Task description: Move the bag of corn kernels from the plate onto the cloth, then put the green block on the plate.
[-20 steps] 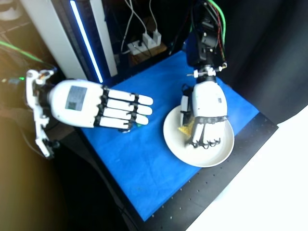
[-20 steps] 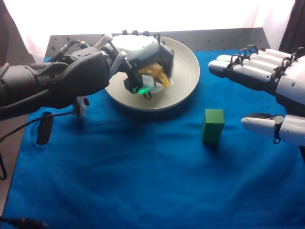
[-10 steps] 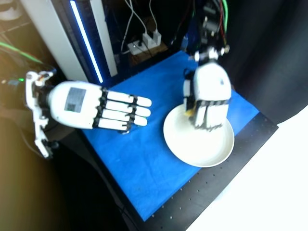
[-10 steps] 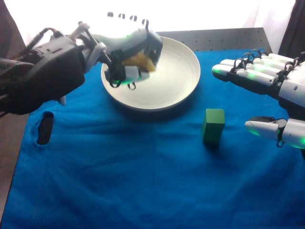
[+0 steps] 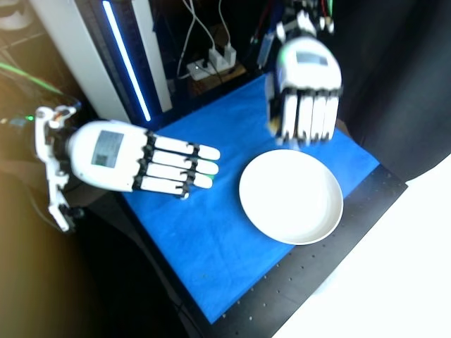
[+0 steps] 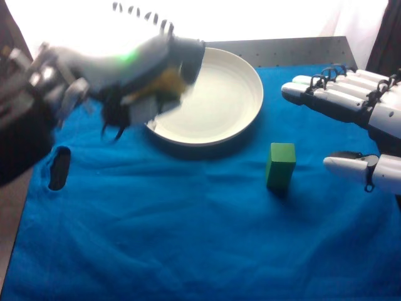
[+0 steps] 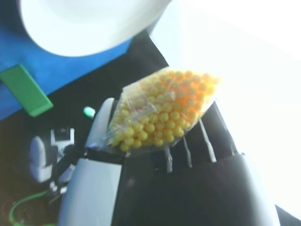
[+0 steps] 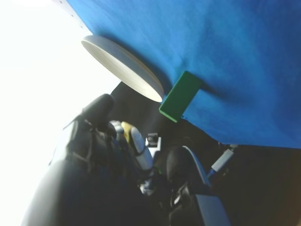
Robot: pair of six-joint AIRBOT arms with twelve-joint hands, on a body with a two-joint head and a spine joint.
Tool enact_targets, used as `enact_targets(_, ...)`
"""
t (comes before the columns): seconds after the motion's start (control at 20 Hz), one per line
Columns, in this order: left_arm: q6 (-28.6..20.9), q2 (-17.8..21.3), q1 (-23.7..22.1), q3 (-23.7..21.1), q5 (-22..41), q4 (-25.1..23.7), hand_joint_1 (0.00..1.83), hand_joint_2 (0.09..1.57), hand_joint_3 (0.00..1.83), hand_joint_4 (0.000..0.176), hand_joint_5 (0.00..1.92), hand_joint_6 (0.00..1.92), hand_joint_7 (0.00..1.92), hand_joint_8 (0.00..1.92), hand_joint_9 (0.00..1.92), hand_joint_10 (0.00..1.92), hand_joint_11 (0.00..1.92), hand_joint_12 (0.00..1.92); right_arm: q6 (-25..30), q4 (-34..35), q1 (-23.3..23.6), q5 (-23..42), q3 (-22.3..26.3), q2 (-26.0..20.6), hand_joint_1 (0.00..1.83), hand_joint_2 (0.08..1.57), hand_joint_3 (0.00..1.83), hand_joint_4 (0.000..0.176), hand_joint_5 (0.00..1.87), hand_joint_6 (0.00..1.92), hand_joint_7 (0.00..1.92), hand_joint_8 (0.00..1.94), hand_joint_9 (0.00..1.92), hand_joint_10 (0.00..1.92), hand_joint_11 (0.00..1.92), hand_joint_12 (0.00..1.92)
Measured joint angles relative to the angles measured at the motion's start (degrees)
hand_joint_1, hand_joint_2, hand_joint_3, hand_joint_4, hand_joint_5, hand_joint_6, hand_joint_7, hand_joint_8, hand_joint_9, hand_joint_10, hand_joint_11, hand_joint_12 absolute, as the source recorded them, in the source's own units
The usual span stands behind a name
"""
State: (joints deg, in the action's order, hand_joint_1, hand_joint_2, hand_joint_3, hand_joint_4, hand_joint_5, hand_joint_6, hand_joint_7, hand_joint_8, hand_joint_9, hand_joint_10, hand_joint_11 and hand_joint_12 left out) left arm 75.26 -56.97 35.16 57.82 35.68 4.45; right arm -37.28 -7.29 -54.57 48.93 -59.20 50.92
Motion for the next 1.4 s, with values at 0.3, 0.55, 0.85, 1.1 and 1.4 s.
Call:
enact_targets(0.3, -8.6, 3.2, 11.3, -6.1, 8.3, -3.5, 0.90, 1.32, 0.00, 0.000, 0.30, 0.69, 0.36, 0.31, 0.20, 0.66, 0.01, 1.48, 0.0, 0.6, 0.0, 0.0, 0.4, 0.0, 0.66, 1.43, 0.00, 0.000, 0.05, 0.03, 0.07, 0.01, 0.00, 0.45, 0.00, 1.55)
enact_targets(0.55, -11.5, 2.8, 15.6, -6.4, 9.3, -1.1, 0.33, 1.04, 0.00, 0.112, 0.00, 0.00, 0.00, 0.00, 0.00, 0.00, 0.00, 0.13, 0.0, 0.7, 0.0, 0.1, 0.5, 0.0, 0.57, 1.42, 0.00, 0.000, 0.01, 0.01, 0.04, 0.00, 0.00, 0.37, 0.00, 1.45)
enact_targets(0.85, -11.6, 4.1, 19.6, -7.0, 13.6, 3.4, 0.28, 1.02, 0.00, 0.099, 0.00, 0.00, 0.00, 0.00, 0.00, 0.00, 0.00, 0.00, 0.1, 0.8, 0.0, 0.0, 0.7, 0.0, 0.56, 1.26, 0.00, 0.000, 0.00, 0.00, 0.00, 0.00, 0.00, 0.18, 0.00, 1.54)
enact_targets(1.1, -10.3, 6.0, 23.0, -7.2, 22.9, 11.8, 0.37, 1.14, 0.01, 0.090, 0.00, 0.00, 0.00, 0.00, 0.00, 0.00, 0.00, 0.00, 3.8, -0.5, 0.0, 0.7, -1.7, 1.2, 0.64, 1.20, 0.00, 0.000, 0.01, 0.01, 0.11, 0.03, 0.00, 0.41, 0.00, 1.51)
enact_targets(1.4, -10.1, 6.1, 26.8, -8.0, 28.1, 18.0, 0.39, 1.16, 0.01, 0.125, 0.00, 0.00, 0.00, 0.00, 0.00, 0.00, 0.00, 0.00, 6.9, -0.5, 0.0, -1.4, -5.2, 6.8, 0.70, 1.20, 0.00, 0.000, 0.19, 0.06, 0.46, 0.17, 0.04, 1.13, 0.00, 1.68)
